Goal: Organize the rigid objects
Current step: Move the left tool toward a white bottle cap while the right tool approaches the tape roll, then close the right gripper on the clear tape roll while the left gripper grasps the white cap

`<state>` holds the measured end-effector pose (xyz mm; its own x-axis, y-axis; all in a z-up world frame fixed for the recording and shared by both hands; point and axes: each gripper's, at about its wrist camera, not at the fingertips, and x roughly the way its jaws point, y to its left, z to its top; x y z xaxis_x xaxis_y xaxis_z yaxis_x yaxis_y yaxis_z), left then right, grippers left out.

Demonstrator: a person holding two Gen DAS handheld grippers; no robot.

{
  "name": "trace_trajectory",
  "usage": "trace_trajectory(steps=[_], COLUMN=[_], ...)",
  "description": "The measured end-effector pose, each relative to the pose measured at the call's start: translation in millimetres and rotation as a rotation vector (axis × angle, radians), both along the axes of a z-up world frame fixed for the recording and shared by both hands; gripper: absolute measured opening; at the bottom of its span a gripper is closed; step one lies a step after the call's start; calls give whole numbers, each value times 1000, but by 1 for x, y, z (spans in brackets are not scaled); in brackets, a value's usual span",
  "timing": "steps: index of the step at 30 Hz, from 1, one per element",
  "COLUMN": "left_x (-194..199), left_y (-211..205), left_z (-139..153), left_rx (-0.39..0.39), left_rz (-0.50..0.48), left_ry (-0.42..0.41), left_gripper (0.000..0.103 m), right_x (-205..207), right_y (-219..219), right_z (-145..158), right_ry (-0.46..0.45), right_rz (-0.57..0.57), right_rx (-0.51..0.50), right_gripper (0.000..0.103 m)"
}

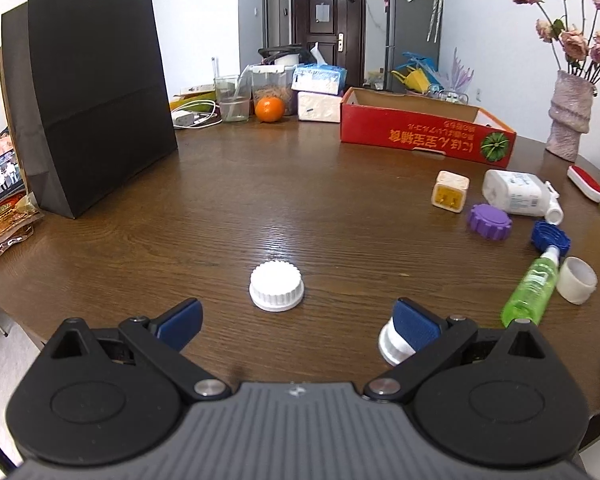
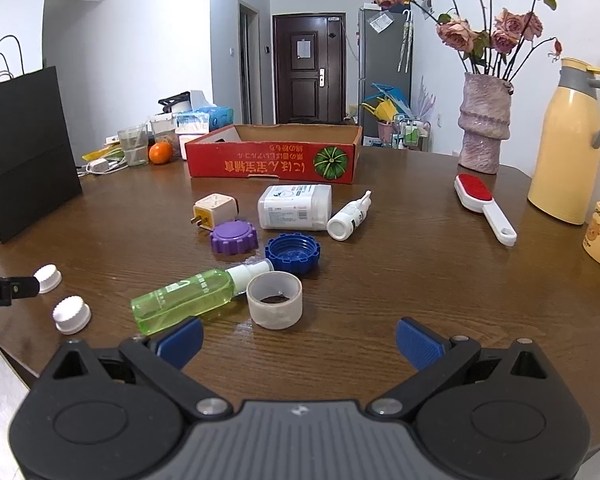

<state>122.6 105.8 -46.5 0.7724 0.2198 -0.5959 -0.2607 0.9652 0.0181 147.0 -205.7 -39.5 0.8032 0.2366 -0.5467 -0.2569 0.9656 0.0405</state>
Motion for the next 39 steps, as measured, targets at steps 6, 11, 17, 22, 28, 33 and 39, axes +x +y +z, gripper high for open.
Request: trace_trajectory(steps=[6,11,17,22,28,33,39], left_x=[12,21,29,35,42,50,55], left_y=[8,15,22,27,32,37,39], left_z=[-4,-7,-12,-17,-21,-25,-30], left_rx=[-13,-17,-20,-23,-29,-34,-42], left_rz=[17,32,46,54,63,72,71], left_ry=[6,18,34,45,59,66,69], left_gripper=[103,103,103,103,103,103,89], right_x=[18,32,50,61,68,74,75], right_y=[6,13,20,27,32,31,29], right_z=[-8,-13,-19,-24,-28,-30,-30], right_ry=[20,25,47,67,77,96,94], right_rz=[15,19,34,56,64,69,56], right_rx=[-13,-34,-44,-51,-50,-34,-17], right_gripper=[96,96,82,75,64,46,42])
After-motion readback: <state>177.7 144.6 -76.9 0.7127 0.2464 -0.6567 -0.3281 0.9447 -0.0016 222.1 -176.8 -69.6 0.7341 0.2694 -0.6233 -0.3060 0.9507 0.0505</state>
